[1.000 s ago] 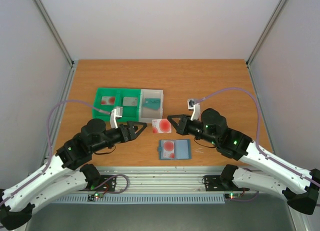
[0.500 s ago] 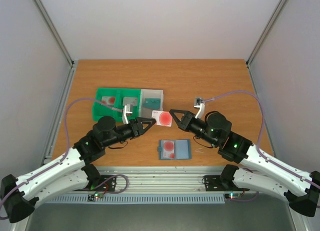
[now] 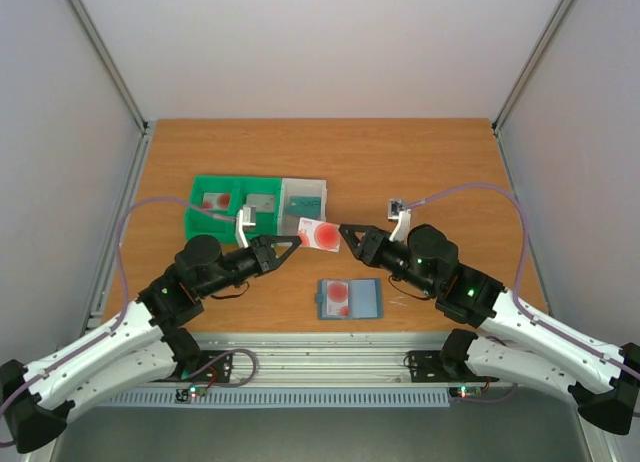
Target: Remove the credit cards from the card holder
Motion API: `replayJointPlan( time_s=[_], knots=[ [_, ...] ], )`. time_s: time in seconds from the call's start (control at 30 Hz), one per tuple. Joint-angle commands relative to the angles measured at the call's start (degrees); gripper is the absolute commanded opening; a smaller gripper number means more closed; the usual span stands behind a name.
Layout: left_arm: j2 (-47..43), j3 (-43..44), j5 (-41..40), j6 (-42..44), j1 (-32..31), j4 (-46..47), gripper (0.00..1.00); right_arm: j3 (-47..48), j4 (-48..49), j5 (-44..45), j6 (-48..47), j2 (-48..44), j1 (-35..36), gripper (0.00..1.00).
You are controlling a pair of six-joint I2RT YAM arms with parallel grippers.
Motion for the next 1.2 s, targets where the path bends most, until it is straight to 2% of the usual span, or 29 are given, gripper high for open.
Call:
replayJointPlan(
  time_s=[0.0,0.13,0.2,0.27,0.3,0.4,0.57,0.77,0.97,1.17],
  knots=[
    [-1.53,5.31,-2.06,8.86,2.25,-11.49,0.0,0.27,-7.59,0.01,-4.0,-1.25,0.12,0.45],
    [0.09,10.35,-1.28,16.55,4.76,-19.49,0.01,-1.81,-10.2,-2.57,-5.24,-2.69,0.12,0.66],
    [1.77,12.61,-0.58,19.76,6.9,-23.63,0.0,-2.83,-11.5,-3.37,-5.88,-3.48,0.12,0.83],
    [3.62,13.79,3.41,21.92,10.72,-25.73,0.0,-3.63,-13.0,-3.64,-6.75,-4.68,0.12,0.95],
    [4.48,14.07,5.43,22.57,12.9,-26.22,0.0,-3.97,-13.9,-3.54,-7.08,-5.5,0.12,0.98],
    [6.52,14.67,10.9,23.34,18.71,-26.8,0.01,-4.74,-16.36,-2.64,-8.08,-8.5,0.12,0.99],
    [9.75,17.32,12.4,27.49,27.17,-31.54,0.01,-5.66,-19.88,-1.42,-10.28,-12.9,0.12,0.98],
    [14.06,17.5,21.38,29.07,44.24,-31.77,0.0,-6.47,-22.11,-0.49,-11.72,-16.19,0.12,0.98],
    [21.37,21.28,18.55,38.2,55.91,-37.04,0.01,-6.58,-22.96,-1.3,-11.78,-17.26,0.12,0.98],
    [32.9,27.67,14.25,44.58,58.65,-40.49,0.0,-6.03,-23.73,-1.12,-12.84,-16.64,0.12,0.98]
  ],
)
